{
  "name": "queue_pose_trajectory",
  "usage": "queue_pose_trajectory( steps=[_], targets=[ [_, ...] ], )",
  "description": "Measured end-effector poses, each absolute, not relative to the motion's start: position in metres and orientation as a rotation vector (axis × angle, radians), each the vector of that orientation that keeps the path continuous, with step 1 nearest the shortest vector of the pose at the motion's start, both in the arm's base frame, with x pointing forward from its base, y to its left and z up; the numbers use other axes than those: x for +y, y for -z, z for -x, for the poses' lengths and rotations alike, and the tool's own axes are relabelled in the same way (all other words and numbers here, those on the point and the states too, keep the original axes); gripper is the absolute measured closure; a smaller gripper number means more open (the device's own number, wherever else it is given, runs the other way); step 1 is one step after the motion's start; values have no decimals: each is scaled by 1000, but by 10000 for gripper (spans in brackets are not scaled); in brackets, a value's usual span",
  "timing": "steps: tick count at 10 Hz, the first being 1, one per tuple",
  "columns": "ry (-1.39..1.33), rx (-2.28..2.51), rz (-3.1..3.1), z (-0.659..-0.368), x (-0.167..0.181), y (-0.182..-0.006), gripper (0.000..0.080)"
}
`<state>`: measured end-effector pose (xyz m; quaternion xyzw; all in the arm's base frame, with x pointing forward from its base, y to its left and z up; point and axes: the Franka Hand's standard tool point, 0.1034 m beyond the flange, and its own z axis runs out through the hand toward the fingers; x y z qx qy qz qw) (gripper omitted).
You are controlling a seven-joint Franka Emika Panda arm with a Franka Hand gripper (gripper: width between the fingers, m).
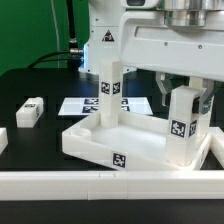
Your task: Assemble desk
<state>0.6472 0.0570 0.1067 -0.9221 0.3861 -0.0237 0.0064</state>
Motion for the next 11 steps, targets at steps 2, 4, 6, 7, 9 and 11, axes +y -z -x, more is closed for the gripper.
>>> queue_pose_trajectory(
  steps=[2, 4, 6, 7, 9, 11],
  targets=[
    [76, 1208, 2884, -647, 57, -107, 270],
    [76, 1208, 2884, -648, 57, -107, 176],
    [83, 1145, 2905, -650, 54, -112, 155],
    [106, 1052, 2926, -655, 39, -135, 151],
    [113, 1061, 2903, -655, 16, -156, 150],
    [110, 1057, 2908, -655, 18, -152, 150]
  ],
)
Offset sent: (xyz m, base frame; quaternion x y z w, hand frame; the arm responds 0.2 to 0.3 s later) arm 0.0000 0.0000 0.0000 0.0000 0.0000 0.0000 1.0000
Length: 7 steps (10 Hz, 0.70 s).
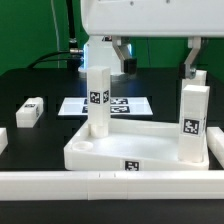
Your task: Assemble desk
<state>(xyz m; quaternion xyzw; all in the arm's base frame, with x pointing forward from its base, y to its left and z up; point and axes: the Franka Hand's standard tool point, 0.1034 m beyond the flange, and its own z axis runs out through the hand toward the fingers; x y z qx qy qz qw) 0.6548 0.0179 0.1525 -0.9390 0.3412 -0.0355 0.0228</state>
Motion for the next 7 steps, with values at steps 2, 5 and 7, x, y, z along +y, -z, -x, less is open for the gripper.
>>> queue_pose_trajectory(
  steps=[2, 5, 7],
  targets=[
    [109, 1058, 2908, -655, 18, -152, 150],
    [114, 845, 2970, -640, -9, -158, 150],
    [92, 621, 3015, -604, -58, -162, 150]
  ],
)
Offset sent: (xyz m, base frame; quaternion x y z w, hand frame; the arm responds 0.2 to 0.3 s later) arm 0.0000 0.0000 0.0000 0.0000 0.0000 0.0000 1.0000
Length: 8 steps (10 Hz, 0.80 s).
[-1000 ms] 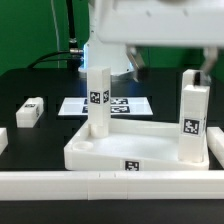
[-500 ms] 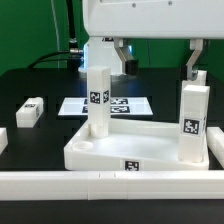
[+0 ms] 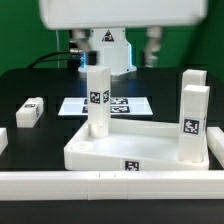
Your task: Assemble desk
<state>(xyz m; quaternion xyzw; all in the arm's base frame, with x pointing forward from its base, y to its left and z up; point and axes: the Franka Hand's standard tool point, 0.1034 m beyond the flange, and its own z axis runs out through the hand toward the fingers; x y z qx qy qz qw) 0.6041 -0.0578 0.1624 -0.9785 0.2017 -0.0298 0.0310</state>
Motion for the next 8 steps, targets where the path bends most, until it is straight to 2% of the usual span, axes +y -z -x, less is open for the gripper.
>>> queue_pose_trajectory(
  steps=[1, 5, 7, 8],
  targets=[
    [86, 560, 3031, -599, -67, -161, 150],
    [90, 141, 3086, -598, -69, -158, 150],
    [-49, 165, 3095, -553, -119, -118, 150],
    [-164, 176, 3106, -535, -140, -107, 150]
  ],
)
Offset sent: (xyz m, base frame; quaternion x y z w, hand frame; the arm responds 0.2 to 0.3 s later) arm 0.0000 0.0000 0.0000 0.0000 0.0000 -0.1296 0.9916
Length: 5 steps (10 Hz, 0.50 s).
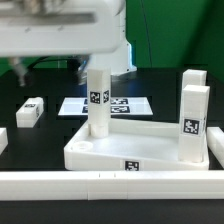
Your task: Assemble desk
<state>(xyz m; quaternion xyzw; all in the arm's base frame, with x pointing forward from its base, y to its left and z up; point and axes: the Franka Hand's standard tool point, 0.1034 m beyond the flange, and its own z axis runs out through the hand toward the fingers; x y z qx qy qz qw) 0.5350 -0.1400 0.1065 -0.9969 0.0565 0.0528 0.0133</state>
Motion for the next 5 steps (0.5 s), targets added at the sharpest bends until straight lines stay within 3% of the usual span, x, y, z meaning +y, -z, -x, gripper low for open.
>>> queue_pose_trajectory(
  steps=[1, 5],
  targets=[
    [-275, 201, 3089, -525, -149, -99, 150],
    [-679, 200, 2970, -522, -142, -97, 150]
  ],
)
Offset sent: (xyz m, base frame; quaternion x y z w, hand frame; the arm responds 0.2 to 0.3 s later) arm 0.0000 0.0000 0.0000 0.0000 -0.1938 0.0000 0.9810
